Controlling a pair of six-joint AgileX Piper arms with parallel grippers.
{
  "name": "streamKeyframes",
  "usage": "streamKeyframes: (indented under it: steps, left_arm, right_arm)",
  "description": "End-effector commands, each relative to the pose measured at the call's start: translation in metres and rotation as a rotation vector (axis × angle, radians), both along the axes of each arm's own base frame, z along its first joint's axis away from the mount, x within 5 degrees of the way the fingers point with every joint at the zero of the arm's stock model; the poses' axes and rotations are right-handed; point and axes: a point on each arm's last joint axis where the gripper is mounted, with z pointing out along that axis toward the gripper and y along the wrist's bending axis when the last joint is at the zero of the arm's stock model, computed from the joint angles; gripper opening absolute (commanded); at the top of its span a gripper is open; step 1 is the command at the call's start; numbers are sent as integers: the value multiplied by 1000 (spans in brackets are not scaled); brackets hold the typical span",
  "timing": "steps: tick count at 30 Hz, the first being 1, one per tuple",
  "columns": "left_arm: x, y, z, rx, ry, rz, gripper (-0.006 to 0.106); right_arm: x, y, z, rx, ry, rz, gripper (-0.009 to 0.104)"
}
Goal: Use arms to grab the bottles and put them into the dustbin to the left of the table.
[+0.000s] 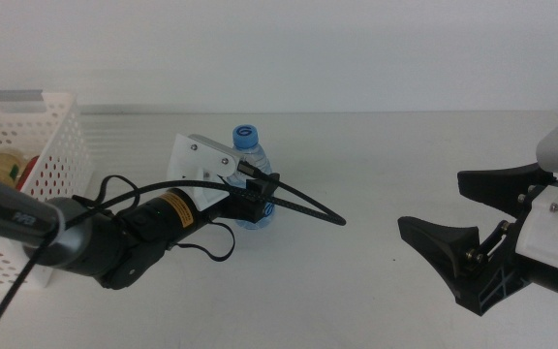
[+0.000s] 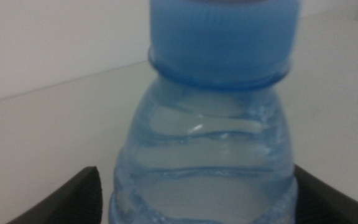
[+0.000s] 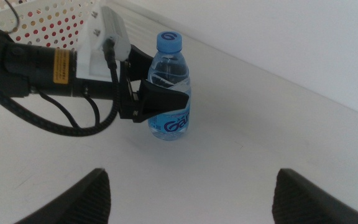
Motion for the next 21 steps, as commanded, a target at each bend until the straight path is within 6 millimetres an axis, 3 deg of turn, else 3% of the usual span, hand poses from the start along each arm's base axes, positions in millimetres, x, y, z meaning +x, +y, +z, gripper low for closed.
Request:
streamKeyframes:
  steps: [1,8,12,17,21]
  left_arm:
    - [7,-3,29,-125,-134,6,90]
    - [9,-3,20,-205,-202,20,89]
    - [10,-2,14,-217,-216,25,81]
    - [10,-3,14,-212,-215,14,52]
    - [7,-4,14,-213,-207,-8,16]
  right_arm:
    - [1,0,15,47,-98,-3,68]
    - [1,0,15,47,-98,-3,68]
    - [1,0,15,47,-98,-3,68]
    - [1,0,15,47,-98,-3,68]
    - [1,0,15,47,-98,-3,68]
